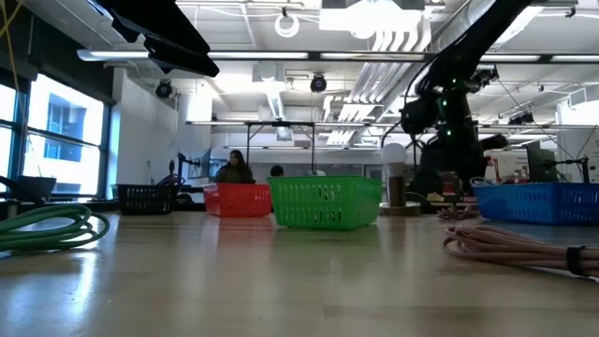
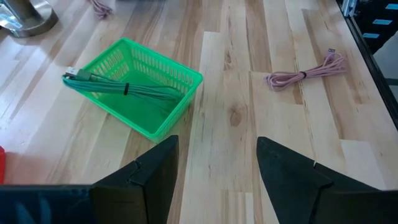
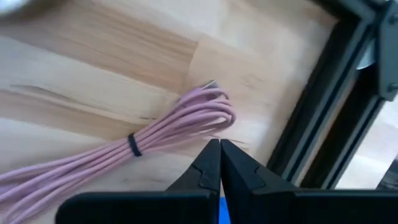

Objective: Pick & Place USB Port
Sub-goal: Put the top pink charger cable into the red basket

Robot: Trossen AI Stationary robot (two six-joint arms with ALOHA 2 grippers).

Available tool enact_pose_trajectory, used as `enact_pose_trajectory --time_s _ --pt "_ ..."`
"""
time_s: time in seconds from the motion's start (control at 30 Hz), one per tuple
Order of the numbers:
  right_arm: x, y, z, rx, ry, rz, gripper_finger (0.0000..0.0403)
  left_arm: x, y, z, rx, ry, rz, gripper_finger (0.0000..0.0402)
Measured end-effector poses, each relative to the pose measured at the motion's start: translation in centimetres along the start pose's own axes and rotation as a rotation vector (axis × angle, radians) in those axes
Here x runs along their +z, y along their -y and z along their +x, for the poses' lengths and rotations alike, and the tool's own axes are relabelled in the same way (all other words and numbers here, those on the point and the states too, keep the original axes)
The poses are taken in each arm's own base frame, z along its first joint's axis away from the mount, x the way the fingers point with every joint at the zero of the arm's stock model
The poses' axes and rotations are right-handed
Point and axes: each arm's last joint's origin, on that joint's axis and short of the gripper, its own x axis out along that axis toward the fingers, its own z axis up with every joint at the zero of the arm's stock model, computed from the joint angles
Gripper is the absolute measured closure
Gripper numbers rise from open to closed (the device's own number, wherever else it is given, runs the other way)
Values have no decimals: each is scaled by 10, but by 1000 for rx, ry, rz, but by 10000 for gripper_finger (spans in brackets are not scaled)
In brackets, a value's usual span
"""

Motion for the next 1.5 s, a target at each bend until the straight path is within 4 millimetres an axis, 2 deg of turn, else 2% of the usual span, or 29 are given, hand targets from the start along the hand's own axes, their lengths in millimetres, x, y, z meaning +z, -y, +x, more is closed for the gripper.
enact_pose_trajectory --time_s 0.3,0.5,0.63,0.83,1.13,1.27,1.5 --pt "-17 12 -42 37 154 4 403 0 0 0 0 0 0 190" --pt "-30 8 -67 136 257 -105 400 0 0 0 1 -1 0 190" --pt "-35 0 -79 242 319 -156 383 0 0 0 1 -1 0 190" --pt "-45 -20 -86 313 332 -390 338 0 0 0 1 -1 -1 190" --pt "-52 -38 -92 239 407 -664 245 0 0 0 1 -2 0 190" --pt "-55 -43 -93 214 427 -815 231 0 0 0 2 -3 3 190" --pt "-59 -50 -96 130 469 -1034 232 0 0 0 3 -3 28 190"
